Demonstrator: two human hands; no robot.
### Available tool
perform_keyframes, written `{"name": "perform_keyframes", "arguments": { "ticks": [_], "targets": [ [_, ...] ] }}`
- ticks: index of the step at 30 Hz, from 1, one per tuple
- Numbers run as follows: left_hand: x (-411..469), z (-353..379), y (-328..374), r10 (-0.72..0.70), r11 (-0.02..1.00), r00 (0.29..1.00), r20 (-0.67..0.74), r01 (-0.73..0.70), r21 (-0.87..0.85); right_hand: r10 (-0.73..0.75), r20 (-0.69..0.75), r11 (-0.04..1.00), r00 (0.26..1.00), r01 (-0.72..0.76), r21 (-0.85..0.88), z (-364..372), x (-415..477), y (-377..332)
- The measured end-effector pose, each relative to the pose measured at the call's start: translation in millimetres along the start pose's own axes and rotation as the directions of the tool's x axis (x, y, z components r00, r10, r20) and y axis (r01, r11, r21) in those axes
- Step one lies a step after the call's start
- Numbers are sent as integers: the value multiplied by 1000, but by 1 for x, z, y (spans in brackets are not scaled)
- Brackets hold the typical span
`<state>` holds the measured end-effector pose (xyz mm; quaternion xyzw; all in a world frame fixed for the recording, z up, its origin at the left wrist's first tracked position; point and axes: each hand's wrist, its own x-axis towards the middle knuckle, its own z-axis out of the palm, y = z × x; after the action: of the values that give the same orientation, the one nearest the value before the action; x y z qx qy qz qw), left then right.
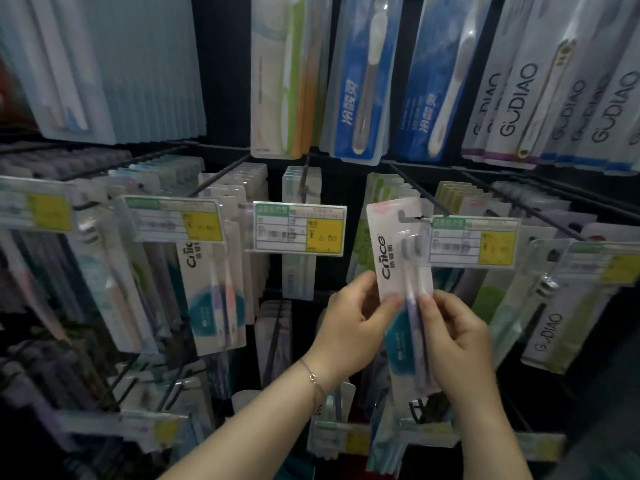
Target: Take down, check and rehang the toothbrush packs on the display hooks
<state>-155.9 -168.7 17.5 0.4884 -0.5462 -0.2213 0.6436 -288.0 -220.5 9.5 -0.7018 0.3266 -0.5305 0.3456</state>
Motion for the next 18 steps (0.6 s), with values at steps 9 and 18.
{"name": "perform_keyframes", "arguments": {
  "ticks": [9,18],
  "targets": [
    [-37,-29,-9,-75,991,995,-62,67,-119,20,219,997,975,-38,74,15,-17,-1],
    [-70,-102,-5,-110,992,982,-154,98,-80,16,347,992,938,-58,112,85,-44,-25]
  ]
}}
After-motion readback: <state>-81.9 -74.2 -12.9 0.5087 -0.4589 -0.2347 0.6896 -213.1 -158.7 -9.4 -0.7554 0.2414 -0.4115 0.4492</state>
